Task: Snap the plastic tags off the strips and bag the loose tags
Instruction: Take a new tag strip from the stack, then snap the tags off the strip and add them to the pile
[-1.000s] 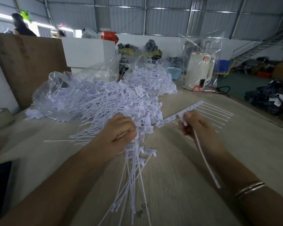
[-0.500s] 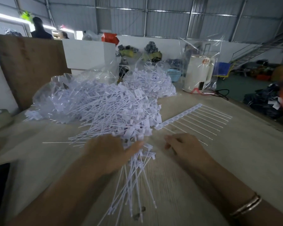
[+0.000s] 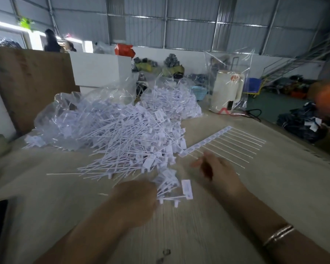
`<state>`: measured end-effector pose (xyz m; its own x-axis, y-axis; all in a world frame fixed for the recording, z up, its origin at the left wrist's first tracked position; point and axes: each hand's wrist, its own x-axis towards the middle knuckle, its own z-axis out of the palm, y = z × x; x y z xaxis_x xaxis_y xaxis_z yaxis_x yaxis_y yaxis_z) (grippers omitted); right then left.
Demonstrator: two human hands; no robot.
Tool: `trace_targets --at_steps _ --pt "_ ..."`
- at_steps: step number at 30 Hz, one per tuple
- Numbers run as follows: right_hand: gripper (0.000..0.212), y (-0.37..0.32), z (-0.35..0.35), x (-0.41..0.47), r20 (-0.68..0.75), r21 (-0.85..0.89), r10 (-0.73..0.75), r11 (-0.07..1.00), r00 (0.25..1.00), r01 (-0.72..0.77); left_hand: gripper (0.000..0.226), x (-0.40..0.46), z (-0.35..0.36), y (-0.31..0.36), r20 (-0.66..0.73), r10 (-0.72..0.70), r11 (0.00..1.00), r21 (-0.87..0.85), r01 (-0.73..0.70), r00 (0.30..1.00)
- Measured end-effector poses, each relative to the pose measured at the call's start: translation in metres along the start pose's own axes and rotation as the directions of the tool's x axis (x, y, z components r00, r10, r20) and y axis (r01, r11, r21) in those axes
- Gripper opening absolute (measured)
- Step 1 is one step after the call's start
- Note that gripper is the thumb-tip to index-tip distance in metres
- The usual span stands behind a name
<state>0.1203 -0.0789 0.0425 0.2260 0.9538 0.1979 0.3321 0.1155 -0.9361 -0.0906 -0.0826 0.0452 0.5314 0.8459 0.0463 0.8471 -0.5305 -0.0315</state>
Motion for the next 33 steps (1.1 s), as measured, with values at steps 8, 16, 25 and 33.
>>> trace_targets --at_steps 8,16,25,33 --pt "0.054 0.003 -0.013 0.009 -0.069 0.045 0.026 0.999 0.997 -0.023 0.018 0.037 -0.077 -0.038 -0.627 -0.074 0.862 -0.431 -0.267 0.776" --pt "0.053 0.013 -0.005 0.016 0.008 0.031 -0.070 0.997 0.998 0.070 0.041 0.126 -0.063 -0.101 -0.193 -0.351 0.909 0.167 0.383 0.916" --pt "0.053 0.019 -0.006 0.022 -0.041 0.026 -0.052 0.998 0.998 0.053 0.060 0.106 -0.087 -0.071 -0.401 -0.367 0.927 -0.080 0.367 0.839" --pt "0.018 0.020 -0.010 0.053 -0.066 -0.228 -0.129 0.967 0.989 0.111 0.041 0.044 0.011 0.012 -0.499 0.259 0.963 0.197 -0.183 0.827"
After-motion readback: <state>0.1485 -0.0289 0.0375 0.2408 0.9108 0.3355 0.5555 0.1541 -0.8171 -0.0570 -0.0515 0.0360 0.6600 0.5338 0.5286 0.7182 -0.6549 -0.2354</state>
